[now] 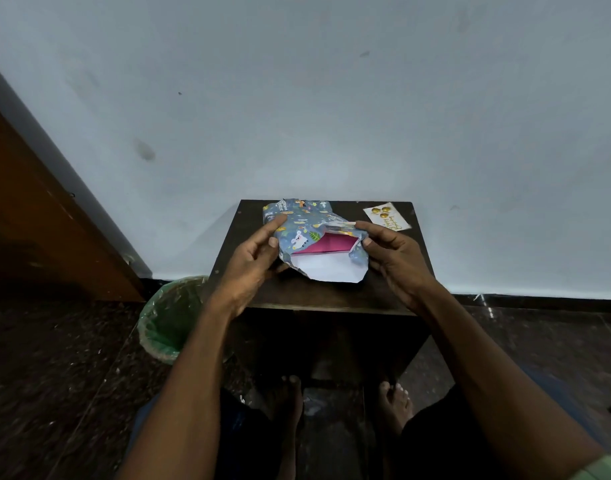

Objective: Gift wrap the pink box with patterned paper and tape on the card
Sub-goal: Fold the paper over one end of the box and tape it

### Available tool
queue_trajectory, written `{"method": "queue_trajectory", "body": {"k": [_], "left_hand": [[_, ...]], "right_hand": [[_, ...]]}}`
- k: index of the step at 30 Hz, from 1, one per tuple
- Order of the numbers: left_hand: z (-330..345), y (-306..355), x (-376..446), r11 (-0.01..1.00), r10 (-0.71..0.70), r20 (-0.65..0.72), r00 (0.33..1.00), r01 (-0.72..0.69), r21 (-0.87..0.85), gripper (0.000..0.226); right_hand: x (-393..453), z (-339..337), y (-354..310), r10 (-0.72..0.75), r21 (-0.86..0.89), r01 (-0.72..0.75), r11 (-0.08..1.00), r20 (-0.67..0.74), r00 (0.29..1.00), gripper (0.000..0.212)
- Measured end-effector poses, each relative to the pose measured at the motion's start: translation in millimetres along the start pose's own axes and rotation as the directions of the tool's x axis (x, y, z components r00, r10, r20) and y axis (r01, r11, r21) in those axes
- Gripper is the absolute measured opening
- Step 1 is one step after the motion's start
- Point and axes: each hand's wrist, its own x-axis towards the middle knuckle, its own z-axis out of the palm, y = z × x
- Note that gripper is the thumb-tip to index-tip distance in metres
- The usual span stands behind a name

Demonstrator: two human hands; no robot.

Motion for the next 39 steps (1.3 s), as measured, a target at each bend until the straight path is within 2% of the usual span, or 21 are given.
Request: {"method": "queue_trajectory", "body": {"k": [2, 5, 8, 11, 13, 14, 16, 18, 23, 26, 29, 34, 39], "left_hand": [[-5, -3, 1, 0.983, 0.081, -0.016, 0.997, -0.077, 0.165, 0.048], [-11, -10, 2, 0.948, 0.117, -0.007, 0.993, -0.109, 0.299, 0.052], [-11, -13, 2, 0.852, 0.171, -0.079, 0.982, -0.107, 0.513, 0.050], [-4, -10, 0, 0.762, 0.265, -0.139, 0.954, -0.119, 0.637, 0.041], [1, -11, 4, 0.778, 0.275, -0.175, 0.945, -0.113, 0.618, 0.037], [3, -12, 6, 0.817, 0.261, -0.178, 0.949, -0.119, 0.564, 0.037], [7, -17, 12, 0.906, 0.238, -0.155, 0.959, -0.161, 0.391, 0.038], [12, -23, 18, 0.949, 0.235, -0.171, 0.957, -0.187, 0.255, 0.036], [25, -9, 20, 0.980, 0.157, -0.233, 0.960, -0.122, 0.157, 0.052], [25, -2, 19, 0.992, 0.112, -0.257, 0.960, -0.093, 0.083, 0.050], [25, 0, 18, 0.991, 0.115, -0.271, 0.956, -0.093, 0.092, 0.049], [26, -3, 20, 0.975, 0.192, -0.262, 0.946, -0.154, 0.158, 0.048], [23, -8, 20, 0.952, 0.240, -0.247, 0.939, -0.178, 0.248, 0.048]], "right_hand": [[0, -1, -1, -0.014, -0.023, 0.014, 1.000, -0.004, 1.000, 0.030], [-1, 2, -2, -0.067, -0.117, 0.066, 0.991, -0.005, 0.998, 0.031], [-2, 8, 1, -0.187, -0.268, 0.173, 0.948, -0.027, 0.982, 0.028], [1, 14, 3, -0.264, -0.335, 0.233, 0.913, -0.050, 0.963, 0.025], [4, 15, 5, -0.286, -0.353, 0.245, 0.903, -0.067, 0.956, 0.025], [5, 16, 6, -0.304, -0.368, 0.260, 0.893, -0.068, 0.950, 0.026], [7, 20, 8, -0.330, -0.365, 0.289, 0.885, -0.054, 0.942, 0.028], [7, 25, 8, -0.314, -0.329, 0.281, 0.902, -0.051, 0.948, 0.028], [10, 25, 6, -0.245, -0.244, 0.220, 0.944, -0.076, 0.966, 0.025], [7, 26, 5, -0.186, -0.180, 0.170, 0.969, -0.079, 0.979, 0.027], [5, 28, 3, -0.161, -0.120, 0.153, 0.981, -0.058, 0.985, 0.027], [5, 27, 2, -0.172, -0.138, 0.171, 0.976, 0.007, 0.985, 0.025], [5, 22, 3, -0.246, -0.326, 0.257, 0.910, 0.077, 0.966, 0.021]]}}
